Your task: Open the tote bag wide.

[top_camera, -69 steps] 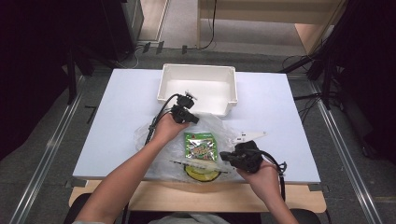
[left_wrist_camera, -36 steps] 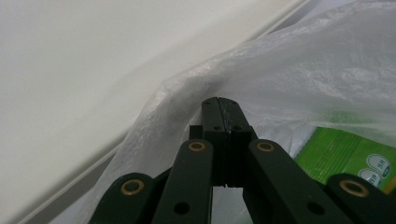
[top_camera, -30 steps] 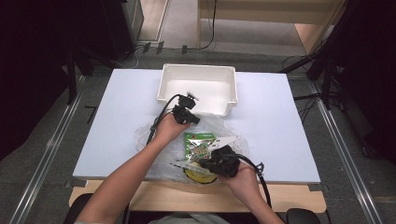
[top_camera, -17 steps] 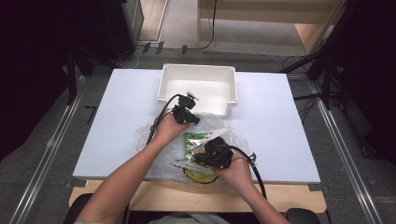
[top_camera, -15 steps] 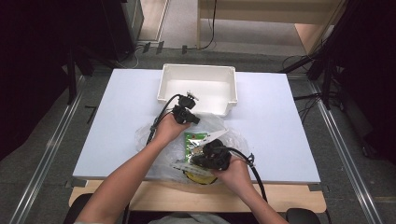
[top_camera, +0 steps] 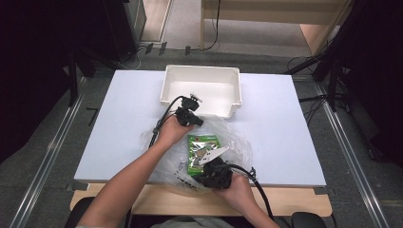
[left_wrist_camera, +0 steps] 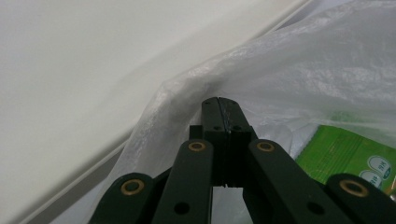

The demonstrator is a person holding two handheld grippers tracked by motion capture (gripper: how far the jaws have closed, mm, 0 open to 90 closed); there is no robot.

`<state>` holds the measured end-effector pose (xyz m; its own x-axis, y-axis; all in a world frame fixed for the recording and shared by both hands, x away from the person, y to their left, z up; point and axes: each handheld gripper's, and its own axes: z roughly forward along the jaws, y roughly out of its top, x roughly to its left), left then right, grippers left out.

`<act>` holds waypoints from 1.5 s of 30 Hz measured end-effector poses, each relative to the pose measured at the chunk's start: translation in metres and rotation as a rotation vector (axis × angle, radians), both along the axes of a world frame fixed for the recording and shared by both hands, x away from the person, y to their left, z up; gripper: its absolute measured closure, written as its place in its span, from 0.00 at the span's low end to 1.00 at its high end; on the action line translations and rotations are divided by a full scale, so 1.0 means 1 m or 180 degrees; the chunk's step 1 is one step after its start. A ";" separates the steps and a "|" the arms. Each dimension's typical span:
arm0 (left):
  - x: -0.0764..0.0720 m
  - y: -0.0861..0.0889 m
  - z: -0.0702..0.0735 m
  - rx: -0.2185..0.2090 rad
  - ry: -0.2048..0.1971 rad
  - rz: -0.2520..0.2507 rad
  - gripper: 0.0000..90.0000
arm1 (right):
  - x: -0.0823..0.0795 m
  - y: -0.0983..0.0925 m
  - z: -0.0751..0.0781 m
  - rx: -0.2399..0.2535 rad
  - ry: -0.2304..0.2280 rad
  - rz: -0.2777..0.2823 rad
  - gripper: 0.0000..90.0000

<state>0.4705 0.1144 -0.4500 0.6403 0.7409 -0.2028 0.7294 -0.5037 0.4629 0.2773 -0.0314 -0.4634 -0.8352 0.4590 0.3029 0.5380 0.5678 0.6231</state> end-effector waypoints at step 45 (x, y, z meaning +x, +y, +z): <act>-0.068 0.014 0.047 -0.0458 -0.0181 -0.0270 0.98 | 0.020 -0.055 0.072 0.0191 -0.0389 -0.0546 1.00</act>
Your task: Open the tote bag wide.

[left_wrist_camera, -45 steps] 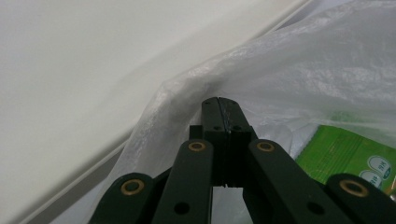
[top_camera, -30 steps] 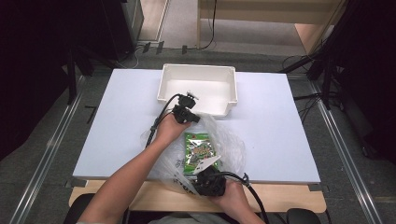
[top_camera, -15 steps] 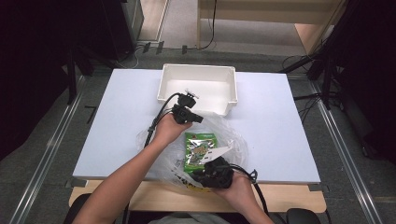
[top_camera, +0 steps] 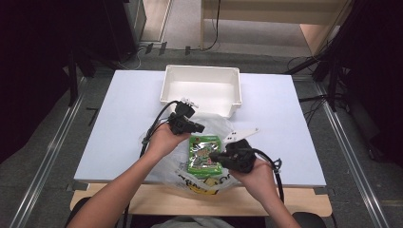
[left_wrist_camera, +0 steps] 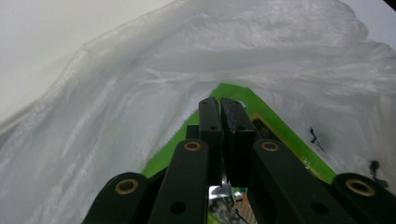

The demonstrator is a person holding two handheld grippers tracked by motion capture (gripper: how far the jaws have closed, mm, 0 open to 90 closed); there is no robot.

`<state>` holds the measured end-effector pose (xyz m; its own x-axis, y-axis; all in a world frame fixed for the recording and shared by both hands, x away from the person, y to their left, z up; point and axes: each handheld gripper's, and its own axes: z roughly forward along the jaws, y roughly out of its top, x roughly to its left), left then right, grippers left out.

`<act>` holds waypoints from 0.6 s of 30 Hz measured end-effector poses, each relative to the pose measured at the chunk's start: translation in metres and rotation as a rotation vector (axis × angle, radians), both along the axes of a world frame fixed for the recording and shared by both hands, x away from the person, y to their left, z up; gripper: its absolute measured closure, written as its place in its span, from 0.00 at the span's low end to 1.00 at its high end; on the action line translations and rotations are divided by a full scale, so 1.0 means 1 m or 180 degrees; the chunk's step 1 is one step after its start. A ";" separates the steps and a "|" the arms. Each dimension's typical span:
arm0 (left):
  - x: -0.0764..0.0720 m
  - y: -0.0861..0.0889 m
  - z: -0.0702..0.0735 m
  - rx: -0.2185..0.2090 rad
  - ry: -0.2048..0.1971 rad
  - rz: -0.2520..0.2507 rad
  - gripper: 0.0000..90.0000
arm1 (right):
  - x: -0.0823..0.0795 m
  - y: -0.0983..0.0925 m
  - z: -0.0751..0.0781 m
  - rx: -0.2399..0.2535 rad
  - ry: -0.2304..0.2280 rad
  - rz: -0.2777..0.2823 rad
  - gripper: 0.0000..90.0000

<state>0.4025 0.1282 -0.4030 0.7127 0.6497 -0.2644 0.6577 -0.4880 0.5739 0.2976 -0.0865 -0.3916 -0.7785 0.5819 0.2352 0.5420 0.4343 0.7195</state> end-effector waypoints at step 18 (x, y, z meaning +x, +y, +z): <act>-0.049 0.019 -0.017 -0.0076 0.0020 -0.0024 0.98 | 0.053 -0.025 -0.026 -0.0208 0.0040 -0.0563 1.00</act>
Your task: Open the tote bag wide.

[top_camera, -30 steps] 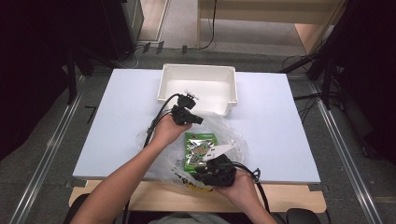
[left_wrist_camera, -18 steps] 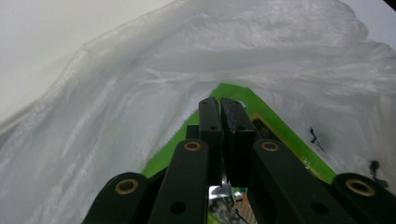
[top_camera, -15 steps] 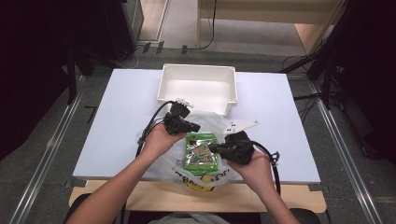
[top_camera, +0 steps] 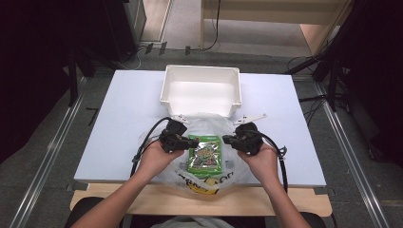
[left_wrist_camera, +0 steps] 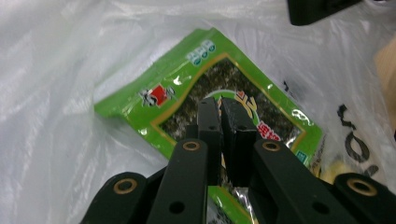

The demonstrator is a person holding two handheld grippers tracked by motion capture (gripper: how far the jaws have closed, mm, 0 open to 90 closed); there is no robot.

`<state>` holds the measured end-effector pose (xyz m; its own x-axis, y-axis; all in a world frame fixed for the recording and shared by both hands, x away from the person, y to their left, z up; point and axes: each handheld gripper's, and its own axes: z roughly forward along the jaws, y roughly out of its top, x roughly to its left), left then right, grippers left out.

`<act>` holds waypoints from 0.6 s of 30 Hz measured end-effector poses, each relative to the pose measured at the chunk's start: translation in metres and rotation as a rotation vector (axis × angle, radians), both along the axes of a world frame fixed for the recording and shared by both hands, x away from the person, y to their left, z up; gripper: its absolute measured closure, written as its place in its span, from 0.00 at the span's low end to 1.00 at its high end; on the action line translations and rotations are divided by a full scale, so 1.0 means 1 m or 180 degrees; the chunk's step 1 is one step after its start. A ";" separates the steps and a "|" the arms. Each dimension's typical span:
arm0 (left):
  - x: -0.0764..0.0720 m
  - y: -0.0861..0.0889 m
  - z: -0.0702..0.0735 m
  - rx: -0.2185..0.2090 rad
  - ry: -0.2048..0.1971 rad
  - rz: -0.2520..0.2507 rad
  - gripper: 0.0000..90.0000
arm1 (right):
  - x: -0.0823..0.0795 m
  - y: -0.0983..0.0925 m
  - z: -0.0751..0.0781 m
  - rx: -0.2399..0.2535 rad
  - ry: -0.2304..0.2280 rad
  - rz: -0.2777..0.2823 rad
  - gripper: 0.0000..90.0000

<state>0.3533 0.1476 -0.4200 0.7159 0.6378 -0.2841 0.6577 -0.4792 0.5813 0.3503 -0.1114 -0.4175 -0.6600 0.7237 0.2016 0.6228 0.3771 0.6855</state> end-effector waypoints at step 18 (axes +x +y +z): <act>-0.034 0.009 -0.021 -0.0082 0.0066 0.0005 0.97 | 0.016 -0.013 -0.046 -0.0130 0.0199 -0.0239 1.00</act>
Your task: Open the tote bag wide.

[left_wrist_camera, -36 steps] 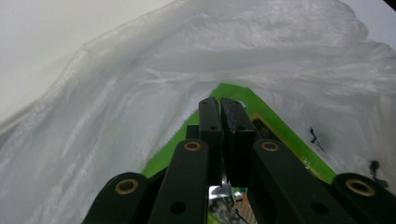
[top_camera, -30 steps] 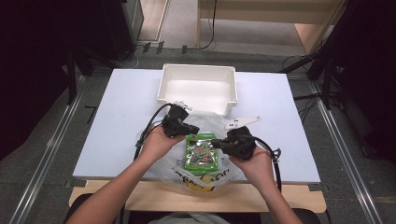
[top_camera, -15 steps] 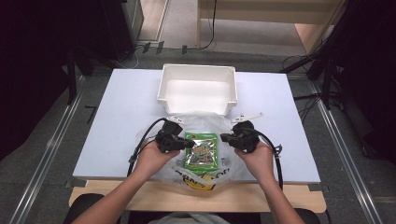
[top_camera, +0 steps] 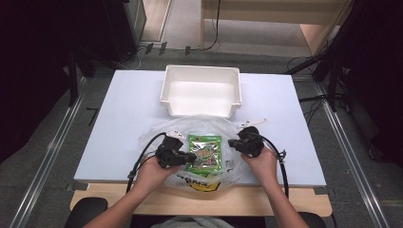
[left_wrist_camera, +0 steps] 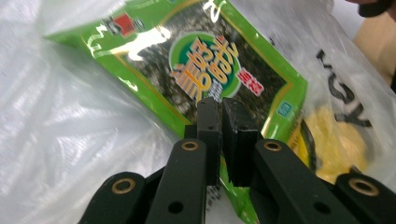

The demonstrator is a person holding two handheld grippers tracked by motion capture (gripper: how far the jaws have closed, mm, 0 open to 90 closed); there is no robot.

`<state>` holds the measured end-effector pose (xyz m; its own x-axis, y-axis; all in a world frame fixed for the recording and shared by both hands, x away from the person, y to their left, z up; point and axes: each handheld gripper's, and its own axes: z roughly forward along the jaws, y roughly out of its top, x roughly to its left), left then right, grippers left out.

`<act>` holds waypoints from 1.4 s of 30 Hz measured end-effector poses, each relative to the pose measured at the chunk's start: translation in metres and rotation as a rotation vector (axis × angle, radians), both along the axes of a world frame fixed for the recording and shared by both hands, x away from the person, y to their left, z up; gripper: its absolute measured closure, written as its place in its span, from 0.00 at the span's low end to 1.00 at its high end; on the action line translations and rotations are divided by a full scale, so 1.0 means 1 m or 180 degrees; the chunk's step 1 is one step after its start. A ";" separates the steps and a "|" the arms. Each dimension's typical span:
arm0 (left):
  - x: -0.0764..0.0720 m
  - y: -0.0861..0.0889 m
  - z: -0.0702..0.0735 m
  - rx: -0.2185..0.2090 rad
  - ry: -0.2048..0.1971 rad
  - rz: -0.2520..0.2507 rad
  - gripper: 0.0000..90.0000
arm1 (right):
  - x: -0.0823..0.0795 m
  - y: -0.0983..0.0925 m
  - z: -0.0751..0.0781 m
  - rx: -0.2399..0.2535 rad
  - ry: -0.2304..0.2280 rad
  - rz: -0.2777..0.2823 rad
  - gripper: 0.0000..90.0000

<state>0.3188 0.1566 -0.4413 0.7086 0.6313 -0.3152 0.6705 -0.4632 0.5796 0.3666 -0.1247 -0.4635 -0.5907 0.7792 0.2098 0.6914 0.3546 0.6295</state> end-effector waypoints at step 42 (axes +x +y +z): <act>0.030 0.020 0.035 -0.0323 -0.0185 -0.0006 0.63 | -0.031 0.024 0.038 0.0188 -0.0145 0.0412 0.64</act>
